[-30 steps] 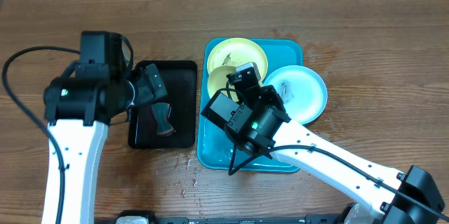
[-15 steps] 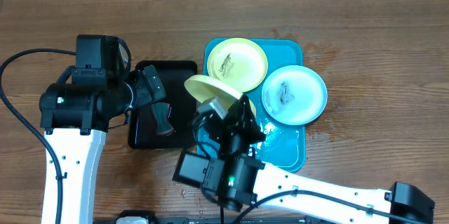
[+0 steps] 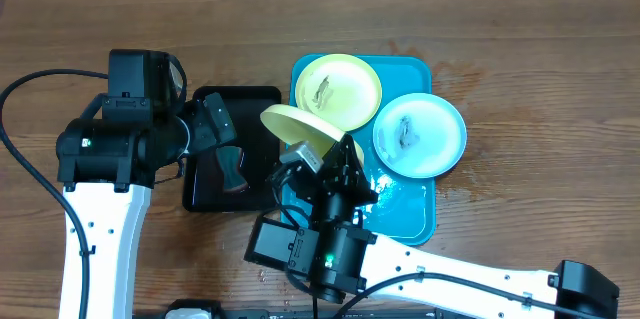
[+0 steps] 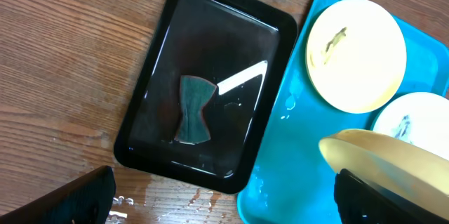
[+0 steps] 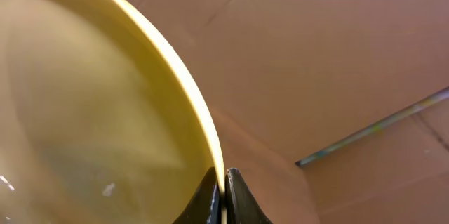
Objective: Clean dirty plates on tray and stack at the side
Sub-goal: 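Lift the yellow plate with the right gripper and place it right of the tray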
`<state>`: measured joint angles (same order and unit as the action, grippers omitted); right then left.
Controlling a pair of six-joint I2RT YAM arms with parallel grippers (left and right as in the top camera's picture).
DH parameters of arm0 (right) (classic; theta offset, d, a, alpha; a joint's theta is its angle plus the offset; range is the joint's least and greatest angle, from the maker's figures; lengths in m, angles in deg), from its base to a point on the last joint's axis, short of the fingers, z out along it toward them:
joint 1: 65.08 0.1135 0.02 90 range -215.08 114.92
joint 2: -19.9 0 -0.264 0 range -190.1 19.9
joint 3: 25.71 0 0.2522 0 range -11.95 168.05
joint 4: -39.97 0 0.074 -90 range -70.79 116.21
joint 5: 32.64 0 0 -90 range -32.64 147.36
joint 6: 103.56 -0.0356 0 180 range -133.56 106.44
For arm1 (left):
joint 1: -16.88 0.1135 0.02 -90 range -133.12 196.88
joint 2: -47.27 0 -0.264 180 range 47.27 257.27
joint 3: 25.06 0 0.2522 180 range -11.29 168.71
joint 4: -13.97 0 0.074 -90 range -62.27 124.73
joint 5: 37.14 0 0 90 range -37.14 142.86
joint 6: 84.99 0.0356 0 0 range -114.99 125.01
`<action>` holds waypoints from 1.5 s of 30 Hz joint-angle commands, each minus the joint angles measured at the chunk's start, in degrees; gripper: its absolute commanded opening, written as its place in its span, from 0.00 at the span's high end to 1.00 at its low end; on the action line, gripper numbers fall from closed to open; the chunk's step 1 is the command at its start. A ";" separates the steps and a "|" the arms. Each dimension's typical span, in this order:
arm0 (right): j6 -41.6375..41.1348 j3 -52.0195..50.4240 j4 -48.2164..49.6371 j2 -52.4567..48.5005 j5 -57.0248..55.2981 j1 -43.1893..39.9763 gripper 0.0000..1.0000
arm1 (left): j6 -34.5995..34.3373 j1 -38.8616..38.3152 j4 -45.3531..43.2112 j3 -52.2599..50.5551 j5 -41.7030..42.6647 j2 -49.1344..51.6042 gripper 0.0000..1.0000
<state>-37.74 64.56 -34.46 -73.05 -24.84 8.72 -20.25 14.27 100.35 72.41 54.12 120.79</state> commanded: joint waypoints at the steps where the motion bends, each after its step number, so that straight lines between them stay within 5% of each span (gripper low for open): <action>1: -7.89 1.62 0.31 1.55 8.94 -5.01 0.96 | 1.05 0.24 0.00 1.29 -0.57 -0.02 0.00; 6: -15.23 1.64 1.88 1.55 36.72 -22.08 0.96 | 1.05 0.24 -0.02 1.29 -0.57 -0.02 0.00; 12: -6.14 4.00 4.42 2.67 74.12 -44.87 0.96 | 1.05 0.24 -0.02 1.29 -0.57 -0.02 0.00; 14: -5.33 4.31 3.96 4.46 84.46 -58.60 0.96 | 1.05 0.24 -0.02 1.29 -0.57 -0.02 0.00; 26: -2.38 0.39 -1.68 0.68 89.44 -101.09 0.96 | 1.05 0.24 -0.02 1.29 -0.57 -0.02 0.00; 36: -5.79 -19.67 10.25 -1.31 90.51 -106.55 0.96 | 1.07 0.24 -0.02 1.29 -0.57 -0.02 0.00; 39: -5.35 -19.32 9.53 -0.61 91.30 -106.09 0.77 | 1.05 0.24 -0.02 1.29 -0.57 -0.02 0.00; 45: -0.31 -16.31 7.10 7.91 94.05 -101.31 0.59 | 1.05 0.24 -0.02 1.29 -0.57 -0.02 0.00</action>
<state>-41.65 44.63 -27.29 -72.26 66.17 -95.96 -20.25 14.27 100.37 72.43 54.12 120.79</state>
